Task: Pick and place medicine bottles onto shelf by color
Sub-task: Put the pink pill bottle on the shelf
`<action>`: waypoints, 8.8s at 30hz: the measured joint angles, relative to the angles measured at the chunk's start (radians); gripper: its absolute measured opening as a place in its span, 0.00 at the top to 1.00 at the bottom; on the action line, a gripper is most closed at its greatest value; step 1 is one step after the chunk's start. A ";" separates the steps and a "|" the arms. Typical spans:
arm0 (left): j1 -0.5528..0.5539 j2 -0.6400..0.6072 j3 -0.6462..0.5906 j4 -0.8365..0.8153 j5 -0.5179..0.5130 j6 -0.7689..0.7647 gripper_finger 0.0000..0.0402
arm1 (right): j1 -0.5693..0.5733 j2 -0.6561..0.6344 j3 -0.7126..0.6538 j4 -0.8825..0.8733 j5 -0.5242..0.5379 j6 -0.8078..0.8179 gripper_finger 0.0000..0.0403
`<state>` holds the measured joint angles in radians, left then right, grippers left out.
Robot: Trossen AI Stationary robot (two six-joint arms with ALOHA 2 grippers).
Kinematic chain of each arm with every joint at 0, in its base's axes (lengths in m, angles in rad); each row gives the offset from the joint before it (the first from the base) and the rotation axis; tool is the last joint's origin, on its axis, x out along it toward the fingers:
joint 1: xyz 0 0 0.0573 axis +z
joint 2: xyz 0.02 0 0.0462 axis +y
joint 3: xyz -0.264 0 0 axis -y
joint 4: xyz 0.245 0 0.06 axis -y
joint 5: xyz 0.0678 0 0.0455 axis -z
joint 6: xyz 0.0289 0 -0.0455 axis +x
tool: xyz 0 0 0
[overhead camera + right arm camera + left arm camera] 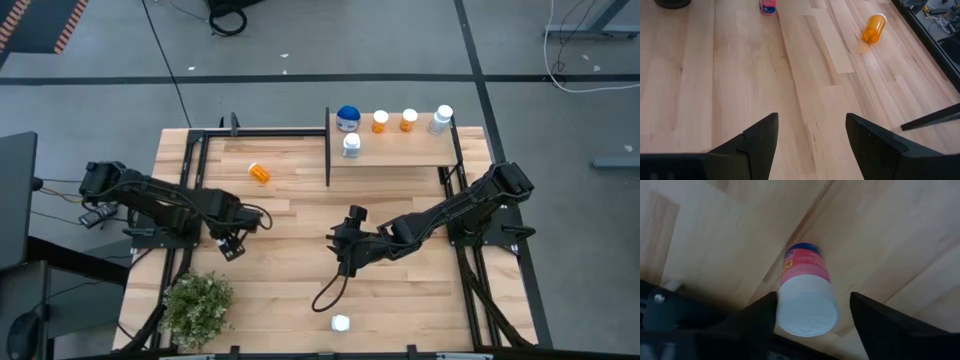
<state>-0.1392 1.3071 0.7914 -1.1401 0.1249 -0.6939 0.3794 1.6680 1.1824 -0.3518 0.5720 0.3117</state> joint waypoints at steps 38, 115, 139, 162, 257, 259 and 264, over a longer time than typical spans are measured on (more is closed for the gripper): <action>0.084 0.252 0.314 0.157 -0.058 0.477 0.52 | 0.013 -0.055 0.001 -0.207 -0.010 0.184 0.40; 0.185 0.472 0.558 0.630 0.003 0.701 0.58 | 0.439 -0.299 -0.470 -0.369 0.152 0.826 0.28; 0.139 0.409 0.166 1.446 0.009 0.522 0.56 | 0.114 -0.299 -0.624 0.009 -0.034 0.290 0.18; 0.143 0.410 0.166 1.575 0.007 0.533 0.56 | 0.088 -0.299 -0.710 0.151 -0.071 0.209 0.24; 0.156 0.406 0.167 1.142 0.007 0.637 0.57 | -0.374 0.238 0.068 -1.130 -0.970 0.102 0.53; 0.156 0.406 0.167 1.141 0.008 0.638 0.57 | -0.374 0.238 0.068 -1.111 -0.974 0.101 0.53; 0.156 0.406 0.167 1.142 0.008 0.638 0.57 | -0.375 0.238 0.068 -1.110 -0.974 0.094 0.53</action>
<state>0.0166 1.7134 0.9585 0.0017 0.1326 -0.0563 0.0040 1.9057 1.2503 -1.4616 -0.4019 0.4057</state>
